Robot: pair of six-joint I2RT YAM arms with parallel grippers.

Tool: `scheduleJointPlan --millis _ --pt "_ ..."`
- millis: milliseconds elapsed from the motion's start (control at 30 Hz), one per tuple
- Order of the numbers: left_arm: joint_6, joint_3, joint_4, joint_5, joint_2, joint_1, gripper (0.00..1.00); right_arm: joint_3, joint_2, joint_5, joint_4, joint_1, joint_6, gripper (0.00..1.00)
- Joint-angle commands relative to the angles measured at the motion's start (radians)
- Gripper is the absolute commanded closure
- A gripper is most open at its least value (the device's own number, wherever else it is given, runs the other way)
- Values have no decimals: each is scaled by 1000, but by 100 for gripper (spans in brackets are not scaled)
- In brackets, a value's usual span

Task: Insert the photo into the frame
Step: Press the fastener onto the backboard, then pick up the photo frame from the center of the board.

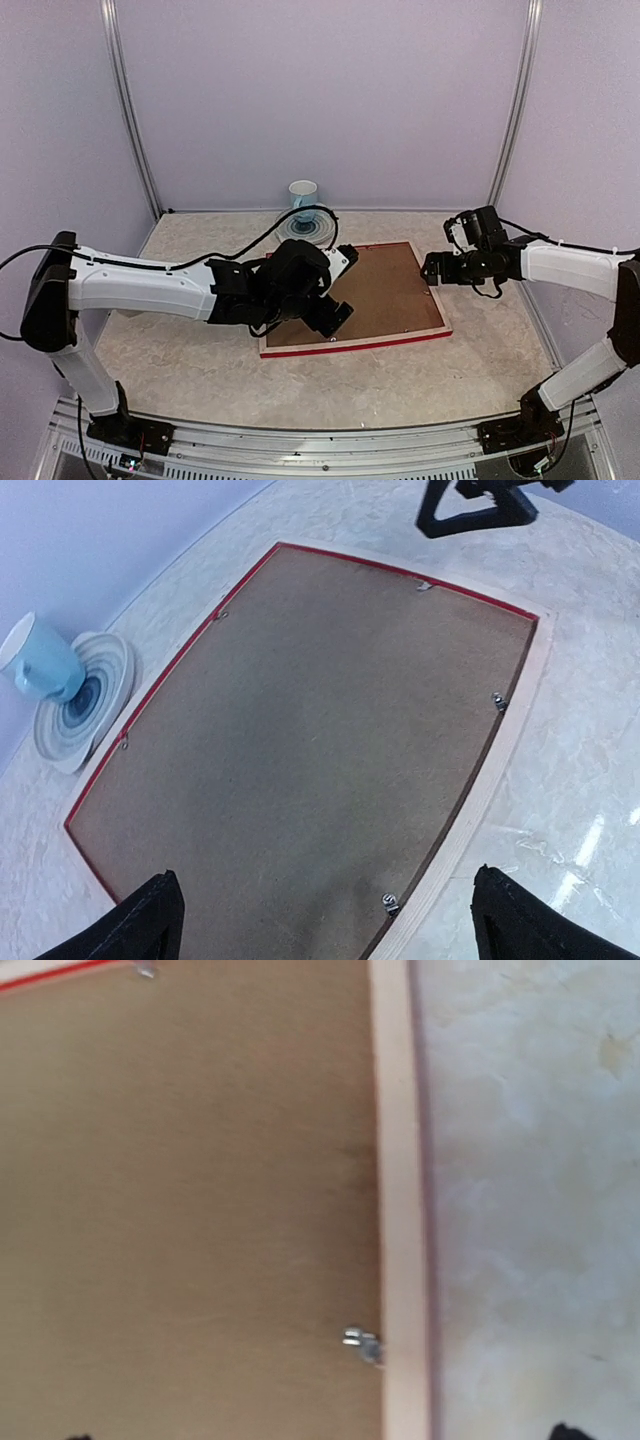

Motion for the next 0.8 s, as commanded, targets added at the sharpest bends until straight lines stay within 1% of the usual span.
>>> scheduleJointPlan --millis 0,67,200,300,467,767 --pt "171 101 -75 70 97 -47 1 -24 -74 -115 50 -7 48 1" --pt "192 133 -92 93 135 -57 1 -19 -108 -119 41 -7 46 1" --pt "217 182 -116 113 194 -58 1 -28 -194 -9 24 -10 32 1" --pt "236 213 -138 114 241 -58 1 -41 -234 -1 28 -13 29 1" --pt "256 239 -154 135 301 -54 4 -40 -210 1 6 -15 32 1" --pt "268 218 -121 273 339 12 11 -67 -208 -8 33 -15 51 1"
